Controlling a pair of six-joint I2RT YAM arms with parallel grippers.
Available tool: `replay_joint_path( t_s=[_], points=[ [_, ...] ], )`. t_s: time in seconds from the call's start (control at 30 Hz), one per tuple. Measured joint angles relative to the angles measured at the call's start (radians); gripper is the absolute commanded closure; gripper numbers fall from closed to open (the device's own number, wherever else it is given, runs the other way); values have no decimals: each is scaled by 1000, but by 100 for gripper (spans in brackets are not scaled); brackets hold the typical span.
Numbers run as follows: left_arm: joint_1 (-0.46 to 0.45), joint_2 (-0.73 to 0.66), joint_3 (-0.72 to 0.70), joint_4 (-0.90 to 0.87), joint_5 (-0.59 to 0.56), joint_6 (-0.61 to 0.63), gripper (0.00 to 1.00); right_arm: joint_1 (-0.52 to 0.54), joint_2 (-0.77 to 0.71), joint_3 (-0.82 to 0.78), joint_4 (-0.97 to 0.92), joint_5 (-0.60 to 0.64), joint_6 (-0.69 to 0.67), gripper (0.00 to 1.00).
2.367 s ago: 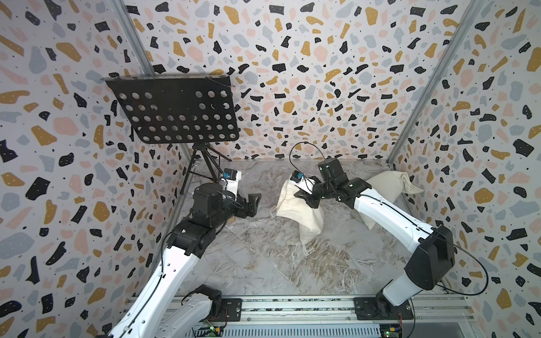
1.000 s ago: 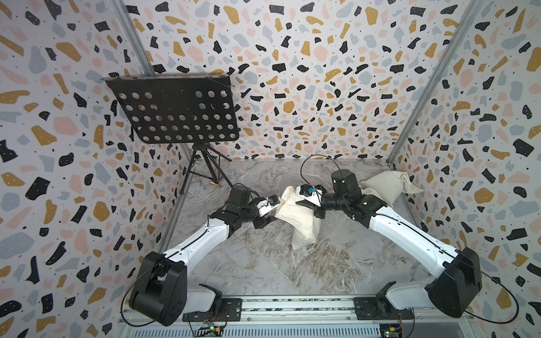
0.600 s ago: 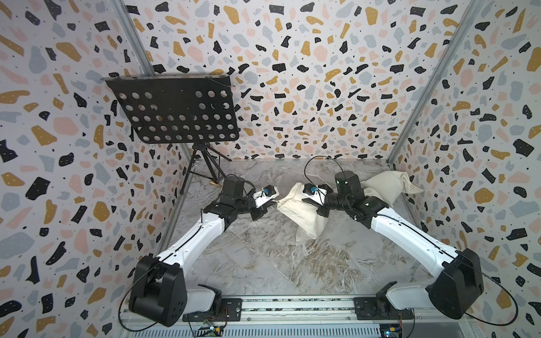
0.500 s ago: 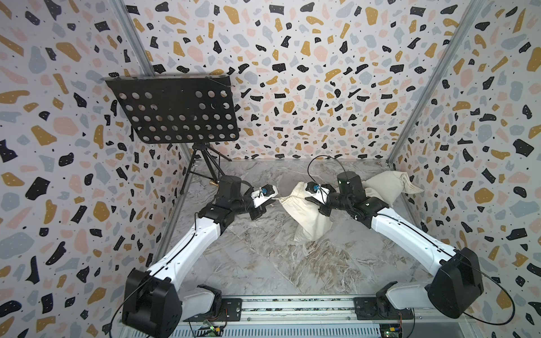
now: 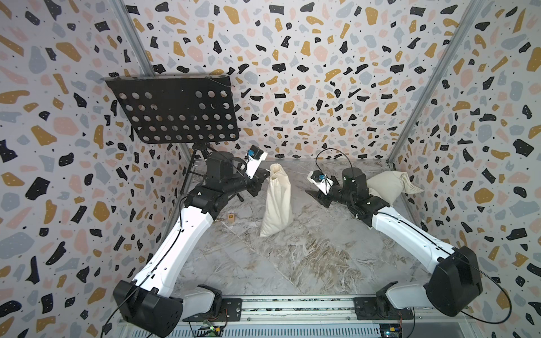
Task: Close the soil bag
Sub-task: Place the soil bag at the center of the board, then frap the soil bag at the center of the board.
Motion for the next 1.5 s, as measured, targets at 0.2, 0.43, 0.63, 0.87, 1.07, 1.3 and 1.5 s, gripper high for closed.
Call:
replay_joint_path(
  t_s=[0.2, 0.43, 0.63, 0.87, 1.07, 1.3, 1.5],
  points=[
    [1, -38, -29, -28, -11, -106, 100, 134, -100, -26, 133, -23, 36, 40],
    [1, -101, -72, -36, -19, -130, 100, 248, 40, -2, 240, -31, 52, 39],
    [1, -127, -90, -41, -18, -130, 100, 309, 126, 40, 233, -6, 42, 41],
    [1, -142, -102, -45, -7, -130, 100, 335, 162, 128, 237, 39, 32, 46],
    [0, -147, -102, -48, 6, -130, 100, 337, 200, 162, 248, 91, 12, 65],
    [0, -175, -116, -68, 51, -133, 100, 341, 310, 170, 331, 192, -10, 79],
    [11, -278, -140, -92, 21, -171, 100, 324, 404, 84, 552, 361, 57, 84]
  ],
)
